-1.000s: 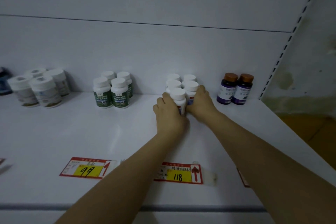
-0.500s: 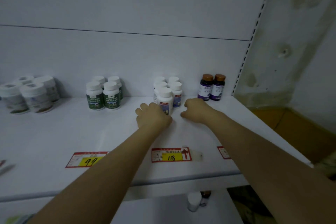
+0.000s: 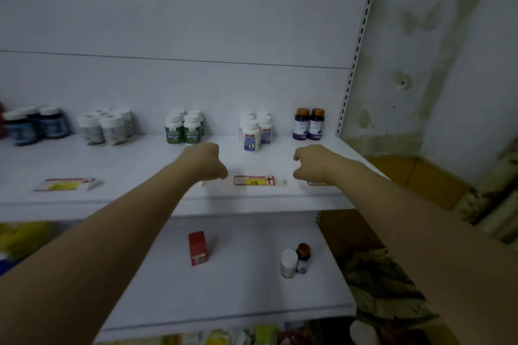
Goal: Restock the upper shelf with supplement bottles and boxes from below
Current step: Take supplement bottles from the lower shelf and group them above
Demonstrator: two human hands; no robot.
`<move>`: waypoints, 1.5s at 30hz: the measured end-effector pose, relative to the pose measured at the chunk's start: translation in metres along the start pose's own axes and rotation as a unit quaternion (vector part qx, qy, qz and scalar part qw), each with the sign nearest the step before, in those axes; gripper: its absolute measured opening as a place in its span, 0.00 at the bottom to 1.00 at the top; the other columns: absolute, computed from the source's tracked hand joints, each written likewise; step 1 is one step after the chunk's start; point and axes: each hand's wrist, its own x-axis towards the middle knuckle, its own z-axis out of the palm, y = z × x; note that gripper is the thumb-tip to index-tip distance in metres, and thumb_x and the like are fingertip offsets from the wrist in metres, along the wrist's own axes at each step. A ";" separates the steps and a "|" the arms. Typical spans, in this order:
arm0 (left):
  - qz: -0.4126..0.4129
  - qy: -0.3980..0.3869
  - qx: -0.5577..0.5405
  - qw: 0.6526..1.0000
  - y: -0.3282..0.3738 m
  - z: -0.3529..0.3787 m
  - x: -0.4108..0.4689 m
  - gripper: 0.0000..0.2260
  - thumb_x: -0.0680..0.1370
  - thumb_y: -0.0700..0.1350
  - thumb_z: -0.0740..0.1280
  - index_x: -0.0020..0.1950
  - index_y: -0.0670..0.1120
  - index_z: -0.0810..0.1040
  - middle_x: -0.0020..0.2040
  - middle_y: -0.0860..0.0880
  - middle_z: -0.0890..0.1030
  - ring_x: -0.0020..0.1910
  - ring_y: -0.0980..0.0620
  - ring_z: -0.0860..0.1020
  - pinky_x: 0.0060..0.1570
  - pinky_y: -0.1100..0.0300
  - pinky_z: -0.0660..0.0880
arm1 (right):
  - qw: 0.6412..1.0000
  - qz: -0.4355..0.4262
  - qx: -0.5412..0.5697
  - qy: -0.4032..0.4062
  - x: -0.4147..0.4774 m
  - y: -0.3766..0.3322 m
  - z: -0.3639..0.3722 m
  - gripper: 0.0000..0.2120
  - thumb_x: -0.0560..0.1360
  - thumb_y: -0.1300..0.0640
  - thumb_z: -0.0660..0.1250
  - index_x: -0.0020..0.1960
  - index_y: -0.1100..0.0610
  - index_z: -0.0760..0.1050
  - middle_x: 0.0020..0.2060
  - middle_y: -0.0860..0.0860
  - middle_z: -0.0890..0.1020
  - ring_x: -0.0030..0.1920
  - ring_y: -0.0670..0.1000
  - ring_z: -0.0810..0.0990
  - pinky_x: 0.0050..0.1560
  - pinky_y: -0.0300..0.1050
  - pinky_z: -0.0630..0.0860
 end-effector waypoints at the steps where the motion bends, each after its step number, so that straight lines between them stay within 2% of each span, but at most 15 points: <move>1: -0.001 0.005 -0.003 1.000 -0.001 0.001 -0.015 0.23 0.73 0.46 0.70 0.66 0.41 0.71 0.63 0.42 0.75 0.61 0.43 0.74 0.58 0.53 0.71 | 1.000 -0.002 0.000 0.005 -0.013 0.002 0.003 0.20 0.77 0.56 0.61 0.68 0.62 0.69 0.64 0.59 0.74 0.62 0.58 0.74 0.62 0.49 0.73; 6: 0.002 0.027 -0.009 1.000 -0.002 0.018 -0.088 0.21 0.72 0.44 0.69 0.64 0.42 0.73 0.61 0.41 0.76 0.57 0.43 0.74 0.53 0.54 0.72 | 1.000 -0.013 0.020 0.019 -0.079 0.006 0.028 0.20 0.75 0.57 0.63 0.66 0.61 0.69 0.61 0.59 0.75 0.59 0.58 0.74 0.60 0.52 0.74; 11: -0.008 -0.015 -0.041 0.999 -0.011 0.044 -0.142 0.22 0.73 0.44 0.69 0.65 0.42 0.72 0.61 0.41 0.76 0.58 0.43 0.75 0.57 0.53 0.74 | 0.999 -0.005 0.052 0.003 -0.131 0.002 0.054 0.19 0.73 0.58 0.65 0.63 0.60 0.71 0.57 0.57 0.75 0.55 0.57 0.76 0.57 0.53 0.76; 14: -0.006 -0.037 -0.042 0.998 -0.020 0.065 -0.161 0.23 0.73 0.45 0.69 0.67 0.42 0.70 0.62 0.41 0.76 0.59 0.43 0.75 0.58 0.53 0.74 | 0.998 0.007 0.069 -0.004 -0.152 0.001 0.069 0.20 0.74 0.60 0.65 0.65 0.61 0.71 0.59 0.58 0.74 0.57 0.57 0.76 0.59 0.52 0.76; 18: 0.010 -0.065 -0.031 0.997 -0.029 0.093 -0.178 0.24 0.72 0.47 0.71 0.66 0.42 0.69 0.59 0.41 0.76 0.54 0.43 0.75 0.50 0.54 0.74 | 0.997 0.027 0.064 -0.022 -0.173 0.004 0.089 0.25 0.75 0.58 0.64 0.71 0.59 0.65 0.63 0.59 0.71 0.60 0.57 0.73 0.55 0.45 0.73; 23: 0.042 -0.104 -0.026 0.993 -0.030 0.121 -0.179 0.29 0.72 0.49 0.71 0.69 0.42 0.66 0.64 0.40 0.72 0.60 0.41 0.74 0.57 0.49 0.74 | 0.994 0.076 0.055 -0.051 -0.189 0.009 0.115 0.20 0.77 0.55 0.63 0.66 0.60 0.67 0.59 0.59 0.71 0.57 0.58 0.72 0.52 0.48 0.72; 27: 0.053 -0.127 -0.040 0.990 -0.026 0.144 -0.174 0.29 0.72 0.48 0.72 0.69 0.41 0.66 0.65 0.40 0.72 0.62 0.41 0.73 0.60 0.48 0.73 | 0.992 0.103 0.043 -0.058 -0.195 0.018 0.141 0.21 0.77 0.56 0.62 0.68 0.58 0.65 0.60 0.59 0.70 0.59 0.59 0.70 0.55 0.51 0.73; 33: 0.065 -0.155 -0.032 0.985 -0.008 0.181 -0.152 0.27 0.71 0.47 0.71 0.67 0.41 0.67 0.63 0.39 0.72 0.61 0.39 0.72 0.59 0.47 0.73 | 0.989 0.124 0.049 -0.063 -0.184 0.040 0.167 0.21 0.76 0.57 0.62 0.67 0.60 0.66 0.60 0.60 0.70 0.60 0.60 0.70 0.57 0.52 0.74; 40: 0.040 -0.174 -0.039 0.983 0.028 0.237 -0.104 0.28 0.72 0.47 0.71 0.68 0.41 0.66 0.64 0.39 0.71 0.63 0.40 0.71 0.60 0.48 0.72 | 0.988 0.104 0.072 -0.093 -0.129 0.089 0.200 0.26 0.77 0.59 0.62 0.73 0.58 0.60 0.66 0.60 0.67 0.66 0.61 0.66 0.62 0.54 0.71; 45: -0.001 -0.177 -0.054 0.983 0.053 0.278 -0.057 0.30 0.72 0.48 0.72 0.69 0.41 0.65 0.65 0.39 0.71 0.64 0.40 0.71 0.61 0.48 0.71 | 0.988 0.069 0.074 -0.117 -0.065 0.127 0.225 0.28 0.77 0.58 0.62 0.74 0.57 0.58 0.67 0.60 0.67 0.64 0.61 0.68 0.58 0.51 0.71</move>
